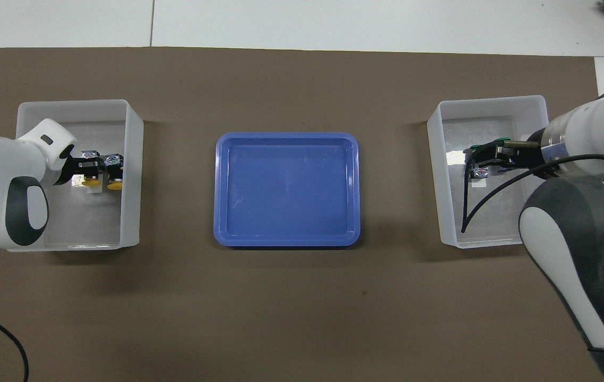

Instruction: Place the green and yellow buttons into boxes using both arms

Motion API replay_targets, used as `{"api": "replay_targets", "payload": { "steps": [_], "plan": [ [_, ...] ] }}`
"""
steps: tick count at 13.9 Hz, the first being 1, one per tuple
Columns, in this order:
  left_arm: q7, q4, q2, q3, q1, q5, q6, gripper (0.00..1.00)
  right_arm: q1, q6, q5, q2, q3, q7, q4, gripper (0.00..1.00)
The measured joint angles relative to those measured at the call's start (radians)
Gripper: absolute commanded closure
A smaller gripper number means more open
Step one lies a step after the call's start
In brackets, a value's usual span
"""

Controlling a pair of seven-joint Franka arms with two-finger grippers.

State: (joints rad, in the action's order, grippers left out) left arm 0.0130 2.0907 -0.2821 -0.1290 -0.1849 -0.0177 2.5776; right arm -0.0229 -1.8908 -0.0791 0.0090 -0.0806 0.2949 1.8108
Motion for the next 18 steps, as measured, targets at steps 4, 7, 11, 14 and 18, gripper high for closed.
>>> {"api": "replay_targets", "payload": {
  "steps": [4,7,11,14,18],
  "plan": [
    [0.007,-0.003,-0.002,-0.003,-0.001,0.0,0.002,0.14,0.0,0.0,0.0,0.0,0.0,0.0,0.0,0.0],
    [0.018,-0.014,-0.002,-0.003,-0.001,-0.001,-0.004,0.12,0.0,0.0,0.0,0.0,0.0,0.0,0.0,0.0],
    [0.025,-0.148,0.015,-0.007,-0.001,-0.004,-0.212,0.12,0.0,0.0,0.0,0.0,0.0,0.0,0.0,0.0],
    [0.027,-0.241,0.033,-0.009,-0.001,-0.028,-0.357,0.12,0.0,0.0,0.0,0.0,0.0,0.0,0.0,0.0],
    [0.027,-0.321,0.042,-0.018,0.0,-0.036,-0.495,0.1,0.0,0.0,0.0,0.0,0.0,0.0,0.0,0.0]
  ]
}}
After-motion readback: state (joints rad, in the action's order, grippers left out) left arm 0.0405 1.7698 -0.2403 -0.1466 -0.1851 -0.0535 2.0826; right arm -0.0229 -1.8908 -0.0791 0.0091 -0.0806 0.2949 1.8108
